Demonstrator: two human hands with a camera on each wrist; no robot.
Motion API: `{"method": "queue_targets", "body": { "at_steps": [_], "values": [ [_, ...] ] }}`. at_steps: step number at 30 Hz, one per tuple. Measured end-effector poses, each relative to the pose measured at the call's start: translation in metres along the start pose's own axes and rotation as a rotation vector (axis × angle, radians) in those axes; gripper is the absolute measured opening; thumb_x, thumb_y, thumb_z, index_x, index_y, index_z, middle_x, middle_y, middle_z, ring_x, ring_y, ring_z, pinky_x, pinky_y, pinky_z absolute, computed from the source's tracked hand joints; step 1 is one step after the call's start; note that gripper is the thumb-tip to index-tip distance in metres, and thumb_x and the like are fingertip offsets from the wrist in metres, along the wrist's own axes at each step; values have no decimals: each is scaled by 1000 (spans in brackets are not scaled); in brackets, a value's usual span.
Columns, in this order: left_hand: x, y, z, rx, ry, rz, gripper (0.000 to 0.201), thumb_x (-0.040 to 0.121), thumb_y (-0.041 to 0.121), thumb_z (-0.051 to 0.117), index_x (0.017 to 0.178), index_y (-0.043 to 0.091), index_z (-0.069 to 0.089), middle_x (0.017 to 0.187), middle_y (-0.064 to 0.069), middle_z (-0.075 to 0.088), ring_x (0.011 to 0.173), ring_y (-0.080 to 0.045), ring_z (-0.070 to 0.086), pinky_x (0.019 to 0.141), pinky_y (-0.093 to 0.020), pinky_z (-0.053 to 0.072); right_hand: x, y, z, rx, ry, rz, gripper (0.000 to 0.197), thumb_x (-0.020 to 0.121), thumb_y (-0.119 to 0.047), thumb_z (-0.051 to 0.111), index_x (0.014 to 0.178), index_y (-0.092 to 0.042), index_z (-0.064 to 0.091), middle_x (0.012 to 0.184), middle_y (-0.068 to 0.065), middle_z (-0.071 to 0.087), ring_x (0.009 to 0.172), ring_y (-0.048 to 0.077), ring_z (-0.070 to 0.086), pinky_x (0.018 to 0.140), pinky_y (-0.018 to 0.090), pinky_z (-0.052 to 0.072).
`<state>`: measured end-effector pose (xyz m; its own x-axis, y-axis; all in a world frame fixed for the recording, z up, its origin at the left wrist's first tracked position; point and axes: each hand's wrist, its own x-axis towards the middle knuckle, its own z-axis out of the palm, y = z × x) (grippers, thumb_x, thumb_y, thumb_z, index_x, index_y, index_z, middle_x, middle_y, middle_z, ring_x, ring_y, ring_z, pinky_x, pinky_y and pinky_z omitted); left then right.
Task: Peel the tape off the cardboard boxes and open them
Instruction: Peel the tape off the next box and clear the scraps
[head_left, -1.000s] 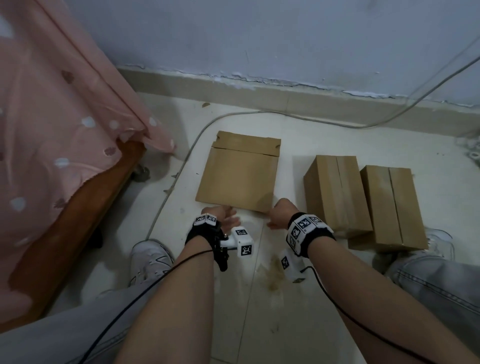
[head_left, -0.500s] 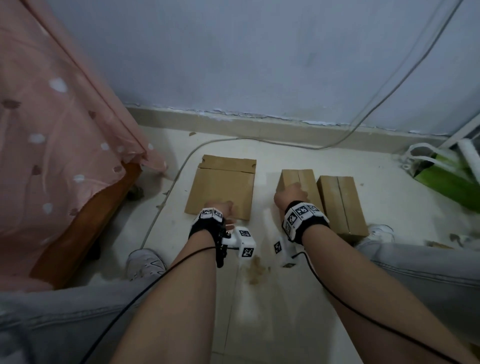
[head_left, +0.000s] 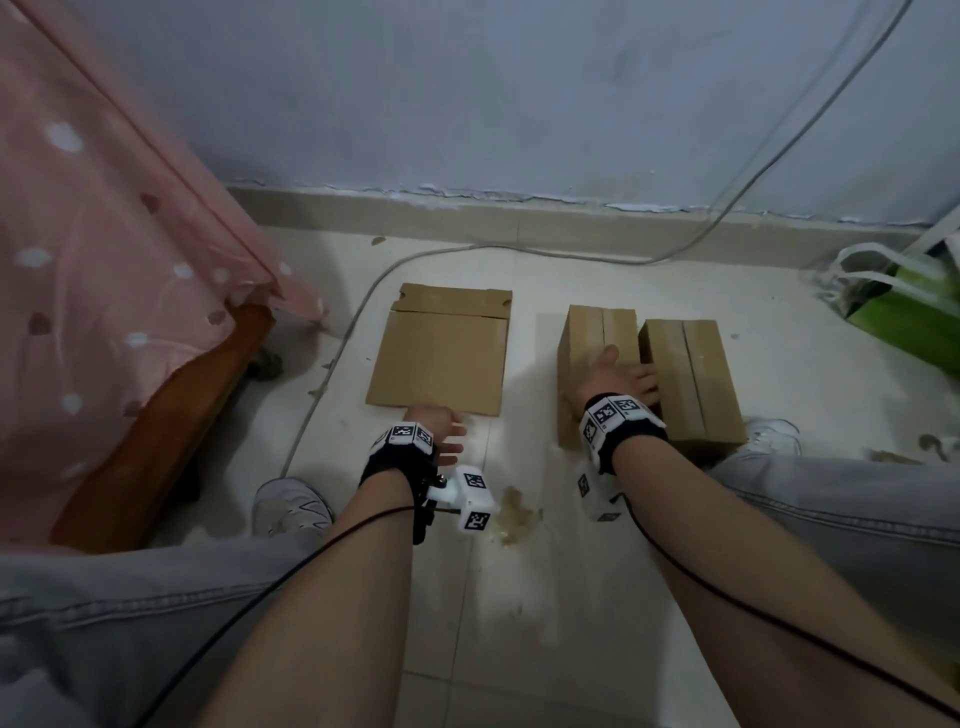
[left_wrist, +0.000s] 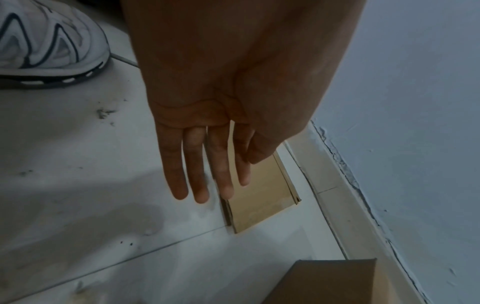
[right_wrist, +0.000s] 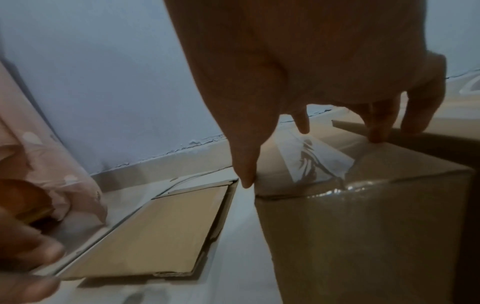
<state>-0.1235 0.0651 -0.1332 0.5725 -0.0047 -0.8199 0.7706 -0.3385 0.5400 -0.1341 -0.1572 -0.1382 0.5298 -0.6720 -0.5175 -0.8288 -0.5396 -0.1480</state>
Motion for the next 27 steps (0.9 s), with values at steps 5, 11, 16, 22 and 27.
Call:
{"method": "queue_targets", "body": {
  "at_steps": [5,11,16,22,27],
  "values": [
    [-2,-10,5,-40,-31,-47,15,96,11,55,86,6,65,86,-8,67,80,-31,63,89,-44,53,-1,-6,7,-94,33,-34,97,67,-41,81,141,-20,22,142,29,25,130,45,29,111,57,25],
    [-5,-17,6,-58,-59,-54,15,96,13,56,88,6,66,90,-9,69,77,-30,65,96,-47,53,-18,-9,16,9,-205,18,136,62,-38,88,150,-35,-17,150,27,17,132,47,35,105,59,38],
    [-12,-24,4,-55,-41,-49,16,96,12,55,99,4,68,95,-12,72,77,-31,66,81,-40,57,-51,-9,38,45,-256,-20,149,56,-42,92,145,-39,-28,146,22,14,131,44,36,104,56,41],
    [-26,-35,1,10,-23,-65,23,98,16,52,110,5,68,104,-11,73,72,-26,66,53,-29,44,-78,7,63,-14,-277,-27,145,61,-48,87,144,-35,-32,145,21,14,131,41,37,105,52,41],
    [-36,-38,-10,19,-39,-82,26,100,17,50,115,7,67,106,-9,72,70,-24,66,53,-30,41,-75,13,47,217,-280,28,133,70,-45,80,148,-30,-27,153,21,7,138,44,28,110,53,34]
  ]
}}
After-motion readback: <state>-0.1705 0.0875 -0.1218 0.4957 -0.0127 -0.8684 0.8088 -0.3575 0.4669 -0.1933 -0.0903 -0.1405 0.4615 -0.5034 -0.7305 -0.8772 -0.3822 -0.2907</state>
